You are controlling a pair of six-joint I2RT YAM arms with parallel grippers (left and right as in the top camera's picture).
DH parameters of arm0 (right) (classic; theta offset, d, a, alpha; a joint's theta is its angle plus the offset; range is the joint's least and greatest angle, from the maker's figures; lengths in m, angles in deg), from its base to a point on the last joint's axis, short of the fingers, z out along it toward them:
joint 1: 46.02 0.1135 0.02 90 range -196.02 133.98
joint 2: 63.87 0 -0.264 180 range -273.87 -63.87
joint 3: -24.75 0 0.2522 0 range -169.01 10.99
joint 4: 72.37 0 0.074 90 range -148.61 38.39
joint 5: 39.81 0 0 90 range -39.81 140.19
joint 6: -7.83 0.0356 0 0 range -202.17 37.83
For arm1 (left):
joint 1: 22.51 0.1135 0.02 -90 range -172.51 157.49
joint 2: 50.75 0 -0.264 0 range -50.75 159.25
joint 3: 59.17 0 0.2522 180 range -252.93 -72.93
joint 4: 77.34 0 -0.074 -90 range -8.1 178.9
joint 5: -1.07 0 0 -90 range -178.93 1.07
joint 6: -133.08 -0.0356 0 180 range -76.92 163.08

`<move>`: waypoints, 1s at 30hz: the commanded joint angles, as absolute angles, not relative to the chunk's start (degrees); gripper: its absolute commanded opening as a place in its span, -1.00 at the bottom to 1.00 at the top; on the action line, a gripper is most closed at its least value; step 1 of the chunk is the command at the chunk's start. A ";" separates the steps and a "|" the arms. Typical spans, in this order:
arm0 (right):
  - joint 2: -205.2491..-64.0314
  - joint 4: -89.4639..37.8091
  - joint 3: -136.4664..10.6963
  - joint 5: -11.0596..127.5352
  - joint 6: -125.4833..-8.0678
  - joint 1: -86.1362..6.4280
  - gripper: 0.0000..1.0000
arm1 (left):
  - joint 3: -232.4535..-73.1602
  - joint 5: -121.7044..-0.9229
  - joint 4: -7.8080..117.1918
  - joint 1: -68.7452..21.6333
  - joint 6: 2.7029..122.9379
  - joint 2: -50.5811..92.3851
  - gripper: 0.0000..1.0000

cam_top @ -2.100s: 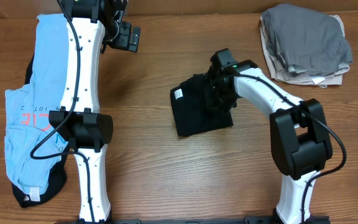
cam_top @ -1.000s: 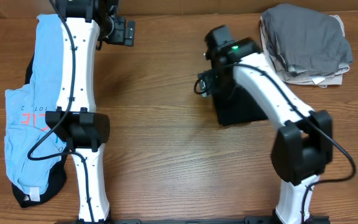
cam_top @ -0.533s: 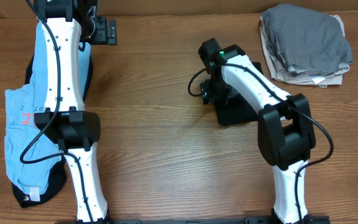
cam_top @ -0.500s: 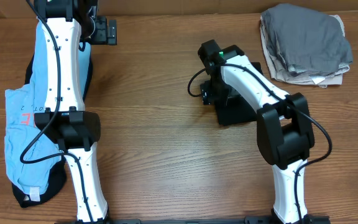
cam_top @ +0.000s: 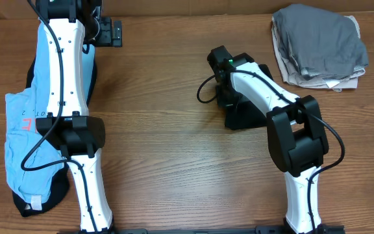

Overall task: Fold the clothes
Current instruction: 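Grasp the folded black bundle with the right gripper and lift it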

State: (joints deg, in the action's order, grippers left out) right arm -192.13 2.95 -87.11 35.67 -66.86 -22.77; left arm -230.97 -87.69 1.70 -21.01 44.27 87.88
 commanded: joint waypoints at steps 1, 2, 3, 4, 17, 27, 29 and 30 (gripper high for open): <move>-193.23 3.65 -85.65 38.25 -65.38 -22.88 -0.92 | -231.51 -87.41 1.77 -21.42 44.84 86.83 1.00; -192.66 4.65 -86.59 38.23 -65.38 -22.97 -0.92 | -231.51 -87.39 1.81 -21.45 44.86 86.83 1.00; -191.98 5.70 -87.59 38.23 -65.40 -23.19 -0.92 | -231.51 -87.39 1.85 -21.42 44.84 86.83 1.00; -190.76 7.62 -89.39 38.23 -65.44 -23.60 -0.92 | -231.51 -87.39 1.90 -21.42 44.84 86.83 0.99; -183.63 30.81 -122.28 38.23 -70.88 -34.55 -0.92 | -231.51 -87.37 2.12 -21.45 45.04 86.83 1.00; -183.63 25.00 -135.33 30.86 -86.14 -46.47 -0.92 | -231.51 -87.39 3.49 -21.45 45.98 86.83 1.00; -183.68 20.45 -134.81 30.21 -91.17 -47.73 -0.92 | -231.51 -87.35 3.93 -21.45 46.64 86.83 1.00; -183.68 18.31 -134.46 30.12 -93.55 -48.28 -0.92 | -231.51 -87.37 4.13 -21.45 47.03 86.83 1.00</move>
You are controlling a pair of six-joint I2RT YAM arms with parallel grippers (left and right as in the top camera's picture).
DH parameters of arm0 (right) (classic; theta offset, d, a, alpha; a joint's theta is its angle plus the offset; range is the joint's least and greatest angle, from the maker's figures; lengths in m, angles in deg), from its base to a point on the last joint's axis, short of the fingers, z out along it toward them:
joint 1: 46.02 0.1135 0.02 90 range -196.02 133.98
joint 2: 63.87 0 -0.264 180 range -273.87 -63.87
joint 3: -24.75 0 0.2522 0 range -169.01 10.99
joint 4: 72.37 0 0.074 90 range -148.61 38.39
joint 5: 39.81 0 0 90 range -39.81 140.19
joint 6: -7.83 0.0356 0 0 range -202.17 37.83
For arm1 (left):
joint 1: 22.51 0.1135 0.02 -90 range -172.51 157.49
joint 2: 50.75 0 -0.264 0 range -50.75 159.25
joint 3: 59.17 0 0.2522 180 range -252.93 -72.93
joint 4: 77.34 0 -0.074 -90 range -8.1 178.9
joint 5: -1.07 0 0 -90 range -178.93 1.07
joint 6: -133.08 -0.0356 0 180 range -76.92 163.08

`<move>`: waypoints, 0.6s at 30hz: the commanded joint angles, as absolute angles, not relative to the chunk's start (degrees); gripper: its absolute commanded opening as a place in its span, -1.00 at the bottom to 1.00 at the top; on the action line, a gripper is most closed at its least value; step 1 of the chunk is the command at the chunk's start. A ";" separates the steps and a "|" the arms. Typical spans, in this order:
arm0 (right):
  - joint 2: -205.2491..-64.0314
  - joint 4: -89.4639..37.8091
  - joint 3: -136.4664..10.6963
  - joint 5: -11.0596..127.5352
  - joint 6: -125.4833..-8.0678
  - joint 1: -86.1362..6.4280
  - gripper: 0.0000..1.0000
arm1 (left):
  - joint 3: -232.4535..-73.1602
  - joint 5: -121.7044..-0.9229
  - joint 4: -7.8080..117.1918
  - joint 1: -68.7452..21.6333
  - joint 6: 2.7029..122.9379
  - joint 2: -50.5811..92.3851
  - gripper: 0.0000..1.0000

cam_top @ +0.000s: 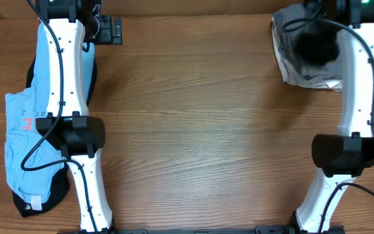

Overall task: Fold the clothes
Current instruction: 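Grasp the folded black bundle with the right gripper and lift it, then place the black bundle on top of the grey clothes stack with the right gripper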

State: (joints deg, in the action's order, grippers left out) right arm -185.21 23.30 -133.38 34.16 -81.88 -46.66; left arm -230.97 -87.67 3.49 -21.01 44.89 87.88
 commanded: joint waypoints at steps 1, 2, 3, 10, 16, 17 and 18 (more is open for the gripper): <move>-183.76 15.34 -134.19 29.55 -96.54 -49.11 -0.92 | -231.51 -87.30 4.39 -21.45 47.42 86.83 1.00; -183.92 13.46 -134.00 28.72 -98.27 -49.59 -0.92 | -231.51 -87.17 4.61 -21.47 47.64 86.83 0.99; -184.29 10.16 -133.69 26.99 -101.86 -50.66 -0.92 | -231.51 -86.78 4.87 -21.45 47.73 86.83 1.00; -187.96 0.39 -133.69 28.20 -115.23 -55.12 -0.92 | -231.51 -86.34 5.92 -21.45 47.84 86.83 1.00; -193.56 -3.43 -133.69 30.42 -119.54 -59.21 -0.92 | -231.51 -86.34 6.05 -21.45 48.06 86.83 1.00; -194.43 -3.85 -133.69 30.93 -119.52 -59.65 -0.92 | -231.51 -86.34 6.09 -21.45 48.08 86.83 1.00; -195.41 -4.24 -133.69 30.99 -119.54 -60.00 -0.92 | -231.51 -86.34 6.16 -21.45 48.06 86.83 1.00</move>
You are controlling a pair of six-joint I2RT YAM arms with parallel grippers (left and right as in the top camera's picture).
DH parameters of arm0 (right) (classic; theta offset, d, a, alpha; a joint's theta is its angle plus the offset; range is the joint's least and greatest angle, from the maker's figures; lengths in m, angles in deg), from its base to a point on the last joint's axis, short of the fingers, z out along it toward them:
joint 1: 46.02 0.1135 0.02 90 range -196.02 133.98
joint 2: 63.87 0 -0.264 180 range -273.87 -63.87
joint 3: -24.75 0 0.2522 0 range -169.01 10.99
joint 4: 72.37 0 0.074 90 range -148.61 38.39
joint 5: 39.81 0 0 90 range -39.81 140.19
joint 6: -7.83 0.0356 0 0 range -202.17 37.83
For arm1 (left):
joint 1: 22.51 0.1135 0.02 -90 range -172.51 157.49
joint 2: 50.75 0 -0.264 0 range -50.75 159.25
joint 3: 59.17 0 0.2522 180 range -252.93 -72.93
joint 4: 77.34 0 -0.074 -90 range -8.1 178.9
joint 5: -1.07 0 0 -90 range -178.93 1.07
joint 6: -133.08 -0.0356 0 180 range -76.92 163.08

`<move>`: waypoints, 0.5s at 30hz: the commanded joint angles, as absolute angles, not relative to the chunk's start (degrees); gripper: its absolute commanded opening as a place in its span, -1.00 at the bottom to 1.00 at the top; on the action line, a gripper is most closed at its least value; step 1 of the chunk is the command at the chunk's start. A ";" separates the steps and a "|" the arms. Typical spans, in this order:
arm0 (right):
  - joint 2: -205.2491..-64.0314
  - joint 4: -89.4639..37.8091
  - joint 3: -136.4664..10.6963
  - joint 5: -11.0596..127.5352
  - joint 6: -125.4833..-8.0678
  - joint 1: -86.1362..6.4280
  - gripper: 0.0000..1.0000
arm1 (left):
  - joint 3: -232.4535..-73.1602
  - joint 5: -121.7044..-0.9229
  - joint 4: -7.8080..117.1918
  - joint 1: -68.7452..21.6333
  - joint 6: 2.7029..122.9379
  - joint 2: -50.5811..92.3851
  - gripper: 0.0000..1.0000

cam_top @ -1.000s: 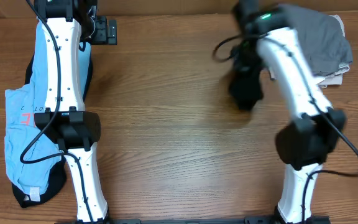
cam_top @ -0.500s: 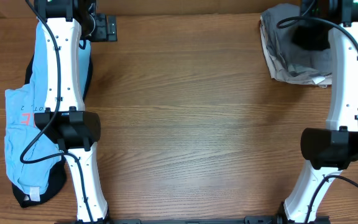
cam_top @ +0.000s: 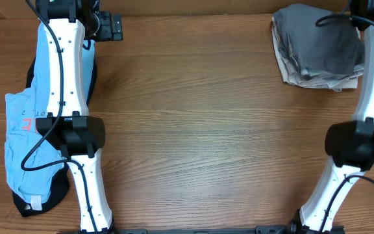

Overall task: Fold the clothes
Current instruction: 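Place the black bundle on top of the grey clothes stack with the right gripper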

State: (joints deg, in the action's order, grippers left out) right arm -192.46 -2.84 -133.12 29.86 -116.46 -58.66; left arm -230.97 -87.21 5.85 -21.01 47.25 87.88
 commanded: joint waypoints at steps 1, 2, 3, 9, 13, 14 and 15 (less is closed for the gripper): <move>-196.35 -4.55 -133.69 31.06 -119.54 -60.24 -0.92 | -231.51 -86.36 6.25 -21.45 48.06 86.86 1.00; -197.18 -4.68 -133.69 31.69 -119.54 -60.39 -0.92 | -231.51 -86.34 6.33 -21.45 48.06 86.86 1.00; -197.93 -4.81 -133.69 32.65 -119.54 -60.41 -0.92 | -231.51 -86.34 6.44 -21.45 48.06 86.86 1.00; -200.29 -5.51 -133.69 33.79 -119.52 -58.60 -0.92 | -231.51 -86.34 7.32 -21.45 48.06 86.86 1.00; -200.42 -5.31 -133.69 33.77 -119.49 -56.39 -0.92 | -231.51 -86.34 7.80 -21.45 48.06 86.86 1.00; -200.42 -5.29 -133.69 33.79 -119.47 -55.89 -0.92 | -231.51 -86.34 7.86 -21.45 48.06 86.86 1.00; -200.44 -5.07 -133.69 33.79 -119.47 -55.27 -0.92 | -231.51 -86.34 7.86 -21.45 48.06 86.86 1.00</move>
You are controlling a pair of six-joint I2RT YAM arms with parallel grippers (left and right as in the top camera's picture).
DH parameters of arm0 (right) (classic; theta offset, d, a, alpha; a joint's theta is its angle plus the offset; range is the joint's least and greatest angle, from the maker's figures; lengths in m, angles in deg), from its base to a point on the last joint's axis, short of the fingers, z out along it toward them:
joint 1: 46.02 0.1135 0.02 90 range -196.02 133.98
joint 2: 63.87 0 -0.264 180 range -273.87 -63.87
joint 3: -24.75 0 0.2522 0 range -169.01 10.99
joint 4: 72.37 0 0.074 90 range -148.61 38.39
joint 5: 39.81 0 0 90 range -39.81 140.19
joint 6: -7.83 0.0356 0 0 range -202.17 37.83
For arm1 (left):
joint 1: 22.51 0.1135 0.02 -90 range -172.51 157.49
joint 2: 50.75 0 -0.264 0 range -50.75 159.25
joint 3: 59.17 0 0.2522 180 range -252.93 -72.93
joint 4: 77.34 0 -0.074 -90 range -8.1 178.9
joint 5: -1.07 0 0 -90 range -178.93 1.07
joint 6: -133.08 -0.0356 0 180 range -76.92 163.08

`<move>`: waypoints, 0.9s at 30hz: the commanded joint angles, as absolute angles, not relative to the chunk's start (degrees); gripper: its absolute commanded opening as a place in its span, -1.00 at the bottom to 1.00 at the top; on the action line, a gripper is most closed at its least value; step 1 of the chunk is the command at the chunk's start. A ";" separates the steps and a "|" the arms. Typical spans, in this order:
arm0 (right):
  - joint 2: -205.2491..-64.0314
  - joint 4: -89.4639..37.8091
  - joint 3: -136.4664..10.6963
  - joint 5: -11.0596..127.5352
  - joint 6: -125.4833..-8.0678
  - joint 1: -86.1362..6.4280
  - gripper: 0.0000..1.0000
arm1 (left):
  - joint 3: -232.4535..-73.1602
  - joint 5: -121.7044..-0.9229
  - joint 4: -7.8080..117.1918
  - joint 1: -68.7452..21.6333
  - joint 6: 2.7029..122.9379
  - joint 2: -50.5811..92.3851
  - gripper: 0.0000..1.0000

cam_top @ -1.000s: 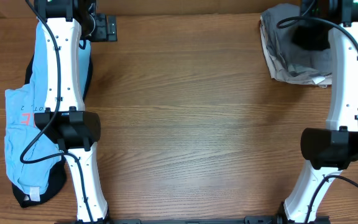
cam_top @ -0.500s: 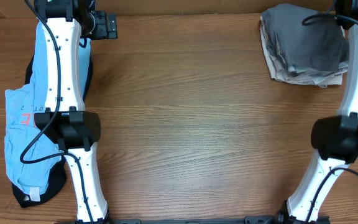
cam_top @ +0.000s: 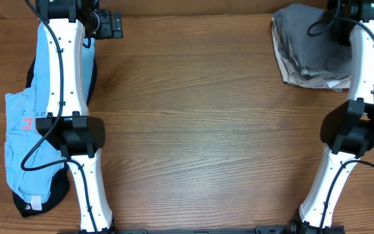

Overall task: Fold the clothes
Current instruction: 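Place the black bundle on top of the grey clothes stack with the right gripper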

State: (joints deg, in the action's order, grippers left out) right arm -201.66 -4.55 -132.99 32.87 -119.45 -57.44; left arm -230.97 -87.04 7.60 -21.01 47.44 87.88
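A light blue shirt [cam_top: 22,133] lies crumpled along the table's left side, on top of a black garment [cam_top: 44,198]. At the back right sits a folded pile with a grey garment [cam_top: 310,40] on top and a beige one [cam_top: 304,77] beneath. My left arm reaches over the blue shirt to the back edge. Its left gripper [cam_top: 113,25] lies just right of the shirt's top, and the jaws' state is unclear. My right arm stretches up across the pile's right part. The right gripper [cam_top: 338,8] is at the top edge, its fingers hidden.
The brown wooden table [cam_top: 200,130] stretches between the two heaps. Both arm bases stand at the front edge, left and right. A wall runs along the back edge.
My right arm has shifted a little to the left and now covers the right part of the grey pile. The left arm and both heaps are unchanged.
At first my right arm was folded over the table's middle, its gripper low on the wood. Then it was stretched out to the back right over the folded pile, then just right of it, and now across its right part. The left arm stayed over the blue shirt.
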 commanded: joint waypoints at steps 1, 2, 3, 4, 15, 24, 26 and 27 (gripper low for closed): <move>-200.59 -4.86 -133.67 33.81 -119.45 -54.86 -0.92 | -231.51 -86.34 7.84 -21.45 48.06 86.88 1.00; -200.64 -4.59 -133.65 33.83 -119.45 -54.49 -0.92 | -231.49 -86.34 7.82 -21.45 48.03 86.88 1.00; -200.97 -4.40 -133.41 33.97 -119.47 -53.98 -0.92 | -231.51 -86.34 7.78 -21.45 48.03 86.88 1.00; -201.18 -4.05 -133.30 33.99 -119.47 -53.68 -0.92 | -231.51 -86.34 7.78 -21.45 48.03 86.92 1.00; -203.89 -1.58 -130.83 37.24 -112.08 -50.23 1.00 | -231.49 -86.32 7.21 -21.45 48.06 88.01 1.00; -198.54 1.90 -140.82 43.52 -99.12 -51.01 0.97 | -231.49 -86.34 7.05 -21.45 48.06 88.01 0.99; -197.99 1.46 -143.11 43.89 -97.51 -51.58 0.75 | -231.49 -86.34 7.08 -21.45 48.06 88.01 1.00; -197.99 0.91 -143.90 43.89 -97.00 -51.95 0.59 | -231.49 -86.34 7.08 -21.45 48.06 88.01 1.00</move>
